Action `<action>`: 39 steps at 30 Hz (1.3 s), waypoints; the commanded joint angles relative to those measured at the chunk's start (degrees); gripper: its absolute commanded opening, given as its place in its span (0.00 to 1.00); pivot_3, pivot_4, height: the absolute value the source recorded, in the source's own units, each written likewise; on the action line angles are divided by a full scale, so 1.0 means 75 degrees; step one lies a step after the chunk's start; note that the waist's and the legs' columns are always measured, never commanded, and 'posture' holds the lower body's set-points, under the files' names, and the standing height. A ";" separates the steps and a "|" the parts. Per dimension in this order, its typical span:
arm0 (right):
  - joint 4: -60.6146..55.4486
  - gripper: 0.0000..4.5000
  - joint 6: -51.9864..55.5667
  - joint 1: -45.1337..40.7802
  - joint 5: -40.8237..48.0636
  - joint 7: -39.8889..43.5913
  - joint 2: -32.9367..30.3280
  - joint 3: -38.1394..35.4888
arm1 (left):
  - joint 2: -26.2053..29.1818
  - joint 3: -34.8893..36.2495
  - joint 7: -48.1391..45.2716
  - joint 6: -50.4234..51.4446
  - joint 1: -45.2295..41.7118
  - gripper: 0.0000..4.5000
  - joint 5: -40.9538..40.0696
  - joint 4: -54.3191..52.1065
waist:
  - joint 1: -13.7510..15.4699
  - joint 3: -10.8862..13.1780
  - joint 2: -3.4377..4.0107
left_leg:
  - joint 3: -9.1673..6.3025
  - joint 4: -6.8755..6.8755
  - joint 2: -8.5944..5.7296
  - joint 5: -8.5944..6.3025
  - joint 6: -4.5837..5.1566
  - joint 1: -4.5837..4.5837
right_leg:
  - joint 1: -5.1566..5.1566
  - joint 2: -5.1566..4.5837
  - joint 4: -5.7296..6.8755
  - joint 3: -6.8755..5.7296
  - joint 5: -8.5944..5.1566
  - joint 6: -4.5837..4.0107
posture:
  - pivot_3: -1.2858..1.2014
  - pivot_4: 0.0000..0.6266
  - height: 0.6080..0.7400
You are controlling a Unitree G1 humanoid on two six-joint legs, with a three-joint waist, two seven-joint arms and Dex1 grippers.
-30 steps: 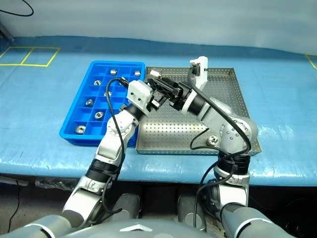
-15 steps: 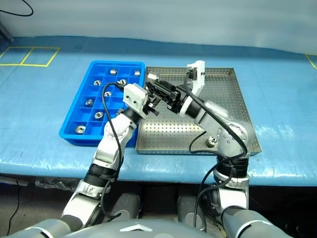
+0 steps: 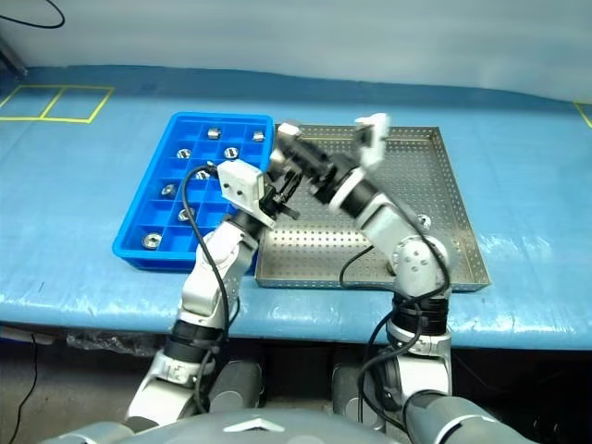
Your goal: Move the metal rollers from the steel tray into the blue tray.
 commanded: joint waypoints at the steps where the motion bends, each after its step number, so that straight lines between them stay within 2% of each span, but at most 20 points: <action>1: -0.0121 0.40 -0.0267 -0.0291 0.1294 -0.0214 0.0162 -0.0583 | -0.0322 0.0611 0.0037 0.0441 0.0059 0.30 -0.1199 -0.0638 | -0.0049 -0.0001 0.0001 | 0.0003 -0.0001 0.0000 0.0000 0.0001 0.0005 | 0.0001 0.0001 0.0002 0.0006 -0.0001 -0.0002 | 0.59 0.24 1.00; 4: -0.0024 0.40 -0.0402 -0.0343 0.1589 -0.0377 0.0133 -0.0662 | -0.0279 0.0694 0.0136 0.0568 0.0065 0.30 -0.1415 -0.0717 | -0.0079 0.0000 0.0002 | 0.0003 -0.0005 0.0002 -0.0002 0.0006 0.0010 | 0.0001 0.0009 0.0005 0.0011 -0.0018 -0.0030 | 0.59 0.24 1.00; 10: -0.0230 0.40 -0.0753 -0.0147 0.0292 -0.0268 -0.0258 0.0341 | 0.0582 -0.0137 0.0475 0.0015 -0.0073 0.30 0.0684 -0.0657 | -0.0071 0.0000 0.0003 | 0.0009 -0.0008 0.0000 -0.0002 0.0007 0.0010 | 0.0000 0.0009 0.0001 0.0021 -0.0018 -0.0030 | 0.60 0.24 1.00; 12: -0.0301 0.40 -0.1078 -0.0082 -0.0541 -0.0229 -0.0451 0.0838 | 0.0928 -0.0514 0.0606 -0.0049 -0.0168 0.30 0.1515 -0.0605 | -0.0059 0.0000 0.0003 | 0.0009 -0.0013 0.0000 -0.0002 0.0007 0.0013 | 0.0000 0.0011 0.0002 0.0022 -0.0018 -0.0030 | 0.60 0.24 1.00; 14: -0.0328 0.40 -0.1313 -0.0018 -0.1071 -0.0134 -0.0574 0.1248 | 0.1008 -0.0670 0.0749 -0.0111 -0.0236 0.30 0.1875 -0.0585 | -0.0050 0.0000 0.0003 | 0.0009 -0.0015 0.0000 -0.0002 0.0006 0.0015 | -0.0001 0.0011 0.0002 0.0022 -0.0019 -0.0031 | 0.60 0.24 1.00; 19: -0.0248 0.40 -0.1604 0.0051 -0.1540 -0.0051 -0.0558 0.1532 | 0.0912 -0.0708 0.0901 -0.0274 -0.0295 0.30 0.2150 -0.0490 | -0.0011 0.0000 0.0003 | 0.0013 -0.0016 0.0000 -0.0002 0.0006 0.0009 | -0.0004 0.0008 -0.0007 0.0025 -0.0019 -0.0030 | 0.60 0.24 1.00; 22: -0.0239 0.40 -0.1658 0.0091 -0.1618 -0.0011 -0.0545 0.1575 | 0.0820 -0.0645 0.0989 -0.0277 -0.0274 0.44 0.2162 -0.0495 | -0.0011 0.0000 0.0002 | 0.0013 -0.0020 0.0000 -0.0002 0.0006 0.0009 | -0.0005 0.0008 -0.0009 0.0025 -0.0019 -0.0031 | 0.60 0.24 1.00; 27: -0.0247 0.40 -0.1653 0.0141 -0.1658 0.0050 -0.0518 0.1609 | 0.0704 -0.0563 0.1099 -0.0150 -0.0288 0.80 0.2111 -0.0495 | -0.0013 0.0001 0.0002 | 0.0013 -0.0022 0.0000 -0.0002 0.0006 0.0009 | -0.0005 0.0008 -0.0010 0.0025 -0.0019 -0.0030 | 0.60 0.24 1.00; 39: -0.0163 0.40 -0.1521 0.0251 -0.1899 0.0173 -0.0381 0.2020 | 0.0513 -0.0570 0.0849 0.0047 -0.0389 0.80 0.1821 -0.0564 | -0.0011 0.0001 0.0002 | 0.0013 -0.0023 0.0000 -0.0002 0.0006 0.0009 | -0.0005 0.0008 -0.0011 0.0025 -0.0020 -0.0030 | 0.60 0.24 1.00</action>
